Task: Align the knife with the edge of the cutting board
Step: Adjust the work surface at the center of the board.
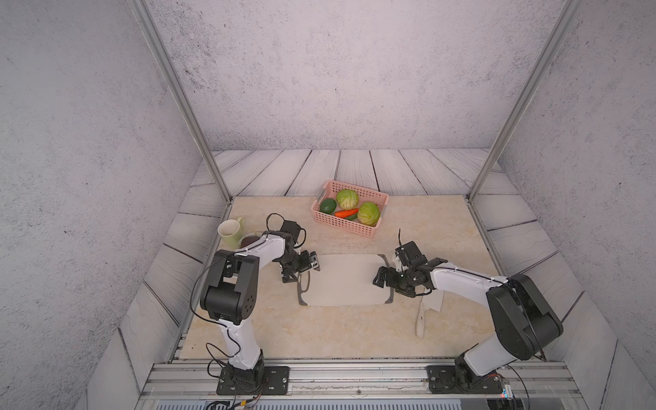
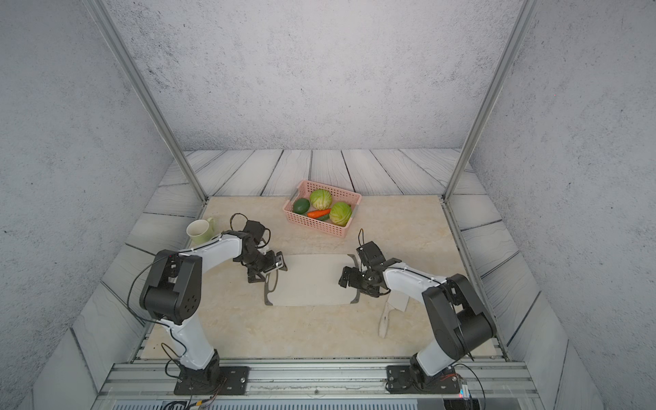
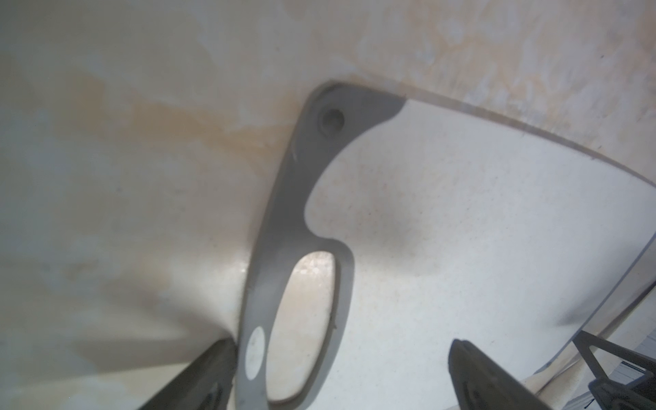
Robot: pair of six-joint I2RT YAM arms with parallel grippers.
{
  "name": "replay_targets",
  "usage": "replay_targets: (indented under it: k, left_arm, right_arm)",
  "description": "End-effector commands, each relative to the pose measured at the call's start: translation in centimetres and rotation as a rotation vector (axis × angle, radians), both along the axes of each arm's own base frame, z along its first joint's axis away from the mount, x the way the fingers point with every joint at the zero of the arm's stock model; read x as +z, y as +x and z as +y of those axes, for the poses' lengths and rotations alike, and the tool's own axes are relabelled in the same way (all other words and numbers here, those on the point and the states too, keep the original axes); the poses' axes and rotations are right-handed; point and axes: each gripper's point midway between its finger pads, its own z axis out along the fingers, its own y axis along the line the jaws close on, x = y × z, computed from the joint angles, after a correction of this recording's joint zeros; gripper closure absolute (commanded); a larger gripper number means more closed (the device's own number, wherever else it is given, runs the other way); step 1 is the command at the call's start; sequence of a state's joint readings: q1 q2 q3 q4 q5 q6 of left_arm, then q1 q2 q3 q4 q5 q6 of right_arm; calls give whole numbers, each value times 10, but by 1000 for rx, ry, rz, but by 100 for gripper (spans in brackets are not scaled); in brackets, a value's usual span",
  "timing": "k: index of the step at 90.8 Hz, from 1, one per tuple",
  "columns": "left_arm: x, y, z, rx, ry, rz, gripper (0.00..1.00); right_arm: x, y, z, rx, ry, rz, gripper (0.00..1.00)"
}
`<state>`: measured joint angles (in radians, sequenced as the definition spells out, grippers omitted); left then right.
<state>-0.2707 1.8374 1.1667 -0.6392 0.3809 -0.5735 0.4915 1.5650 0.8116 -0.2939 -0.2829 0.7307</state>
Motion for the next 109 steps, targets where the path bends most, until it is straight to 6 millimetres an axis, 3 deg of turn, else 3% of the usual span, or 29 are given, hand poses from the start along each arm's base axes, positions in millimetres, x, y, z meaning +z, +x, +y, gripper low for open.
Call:
replay_targets:
  k: [1,109]
  left_arm:
    - [-8,-8,-9,-16,-17,44,2]
    - [-9,2,-25,-74,-21,33,2]
  right_arm:
    - [-11,-7,-5,-15,-16,38,1]
    - [-19,-31,-20,-44,-49,76,2]
